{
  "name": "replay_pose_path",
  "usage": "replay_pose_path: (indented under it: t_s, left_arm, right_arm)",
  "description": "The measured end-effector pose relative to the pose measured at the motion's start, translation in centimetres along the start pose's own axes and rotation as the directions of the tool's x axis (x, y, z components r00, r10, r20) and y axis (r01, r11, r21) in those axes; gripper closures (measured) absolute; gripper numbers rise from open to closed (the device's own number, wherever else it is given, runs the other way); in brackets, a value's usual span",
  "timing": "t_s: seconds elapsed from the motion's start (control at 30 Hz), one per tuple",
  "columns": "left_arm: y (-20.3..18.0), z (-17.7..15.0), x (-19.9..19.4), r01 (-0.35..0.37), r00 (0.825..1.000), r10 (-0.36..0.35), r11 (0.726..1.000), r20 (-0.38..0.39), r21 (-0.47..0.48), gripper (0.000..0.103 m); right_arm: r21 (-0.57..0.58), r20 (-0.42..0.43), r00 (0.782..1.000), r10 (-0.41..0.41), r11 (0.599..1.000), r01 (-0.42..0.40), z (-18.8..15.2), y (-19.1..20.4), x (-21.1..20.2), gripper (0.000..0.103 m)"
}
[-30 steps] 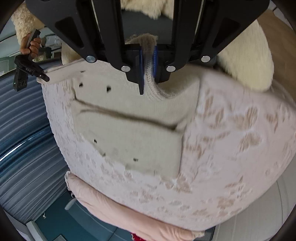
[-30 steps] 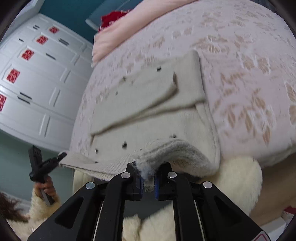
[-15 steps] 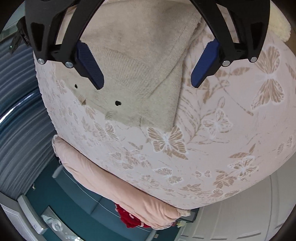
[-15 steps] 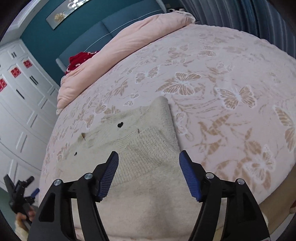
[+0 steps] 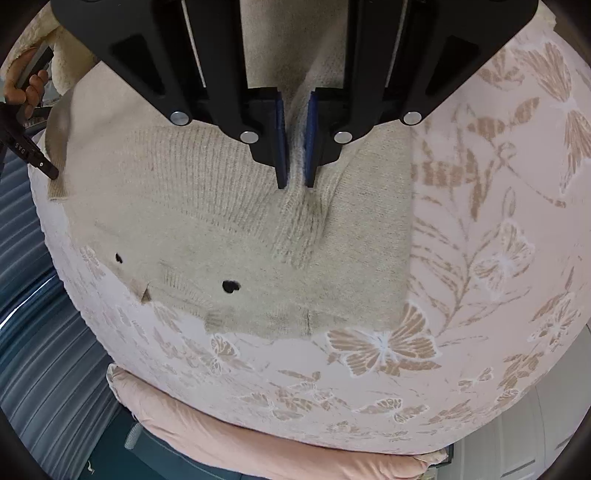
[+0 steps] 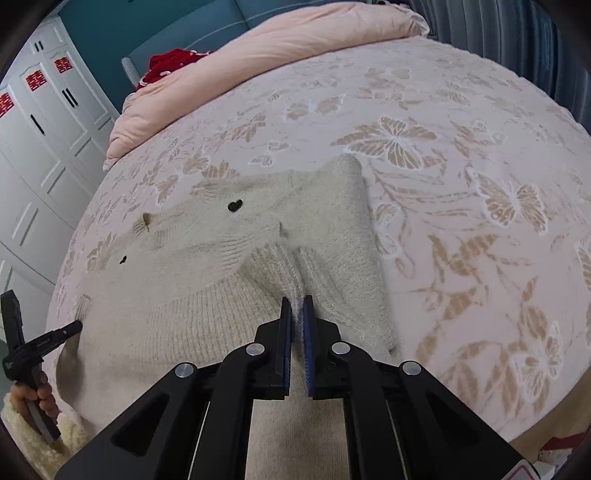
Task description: Fold small clothes
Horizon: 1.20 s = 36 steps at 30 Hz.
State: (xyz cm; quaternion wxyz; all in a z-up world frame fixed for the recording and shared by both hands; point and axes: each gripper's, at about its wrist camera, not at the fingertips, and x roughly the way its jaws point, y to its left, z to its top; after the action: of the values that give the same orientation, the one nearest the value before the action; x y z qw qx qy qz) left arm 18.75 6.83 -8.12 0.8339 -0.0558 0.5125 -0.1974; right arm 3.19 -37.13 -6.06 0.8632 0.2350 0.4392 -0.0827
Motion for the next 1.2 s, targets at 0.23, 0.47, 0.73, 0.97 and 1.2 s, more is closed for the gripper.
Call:
replay_pose_path:
  t_s: [0.23, 0.47, 0.73, 0.97, 1.2]
  left_arm:
    - [-0.6, 4.9, -7.4, 0.026, 0.984, -0.022, 0.999, 0.179, -0.018, 0.097]
    - [0.3, 11.1, -3.2, -0.079, 0.985, 0.089, 0.994, 0.15, -0.07, 0.097]
    - [2.3, 9.9, 7.0, -0.221, 0.975, 0.22, 0.974, -0.034, -0.044, 0.095]
    - [0.2, 9.2, 1.0, -0.268, 0.955, 0.27, 0.963, 0.121, -0.033, 0.07]
    - [-9.4, 2.3, -1.0, -0.122, 0.987, 0.112, 0.989, 0.117, 0.087, 0.044]
  right_arm:
    - [0.02, 0.218, 0.967, 0.129, 0.99, -0.137, 5.7, 1.1, -7.2, 0.099]
    - [0.127, 0.194, 0.979, 0.062, 0.988, -0.088, 11.6, -1.6, -0.6, 0.099]
    - [0.204, -0.027, 0.999, -0.019, 0.979, 0.024, 9.3, -5.0, 10.0, 0.098]
    - [0.113, 0.113, 0.994, 0.006, 0.993, -0.019, 10.1, -0.8, 3.5, 0.083]
    - [-0.175, -0.121, 0.942, 0.314, 0.927, -0.331, -0.6, 16.1, 4.4, 0.093]
